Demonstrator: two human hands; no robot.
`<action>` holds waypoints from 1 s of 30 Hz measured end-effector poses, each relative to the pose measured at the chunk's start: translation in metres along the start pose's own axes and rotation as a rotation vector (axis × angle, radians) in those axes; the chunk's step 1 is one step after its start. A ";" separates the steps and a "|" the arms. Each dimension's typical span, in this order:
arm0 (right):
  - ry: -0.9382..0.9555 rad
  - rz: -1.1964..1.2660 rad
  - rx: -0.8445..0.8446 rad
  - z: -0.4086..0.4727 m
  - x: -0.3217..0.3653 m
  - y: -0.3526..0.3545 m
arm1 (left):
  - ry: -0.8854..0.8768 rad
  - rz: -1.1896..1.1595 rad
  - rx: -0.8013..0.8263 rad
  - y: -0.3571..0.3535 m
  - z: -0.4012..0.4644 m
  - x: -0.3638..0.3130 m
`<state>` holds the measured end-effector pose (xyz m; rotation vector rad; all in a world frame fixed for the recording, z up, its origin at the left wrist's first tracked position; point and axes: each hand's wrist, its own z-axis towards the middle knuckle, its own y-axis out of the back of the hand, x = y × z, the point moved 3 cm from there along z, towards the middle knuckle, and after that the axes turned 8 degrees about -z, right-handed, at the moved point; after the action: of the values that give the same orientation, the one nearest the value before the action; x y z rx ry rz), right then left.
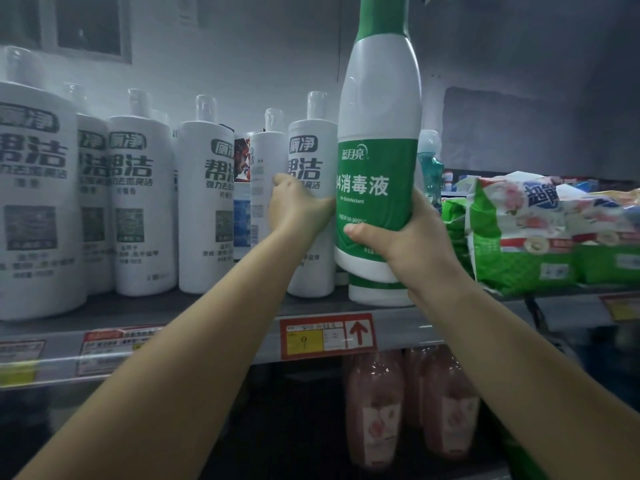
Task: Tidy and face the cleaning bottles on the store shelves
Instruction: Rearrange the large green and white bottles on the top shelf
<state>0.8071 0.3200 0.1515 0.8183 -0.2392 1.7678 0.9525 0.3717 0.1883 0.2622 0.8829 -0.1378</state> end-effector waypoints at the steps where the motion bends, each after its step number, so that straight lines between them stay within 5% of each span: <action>1: 0.003 -0.002 0.002 -0.001 0.000 0.000 | -0.003 -0.022 0.000 0.000 -0.001 -0.001; 18: 0.026 0.097 0.016 -0.004 0.016 -0.024 | -0.191 -0.150 -0.153 0.078 -0.017 -0.017; 30: -0.010 0.154 0.052 -0.006 0.020 -0.054 | -0.141 0.076 -0.392 0.160 -0.008 0.016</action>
<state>0.8508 0.3580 0.1464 0.8650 -0.2699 1.9216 0.9924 0.5271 0.1981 -0.0794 0.7412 0.0873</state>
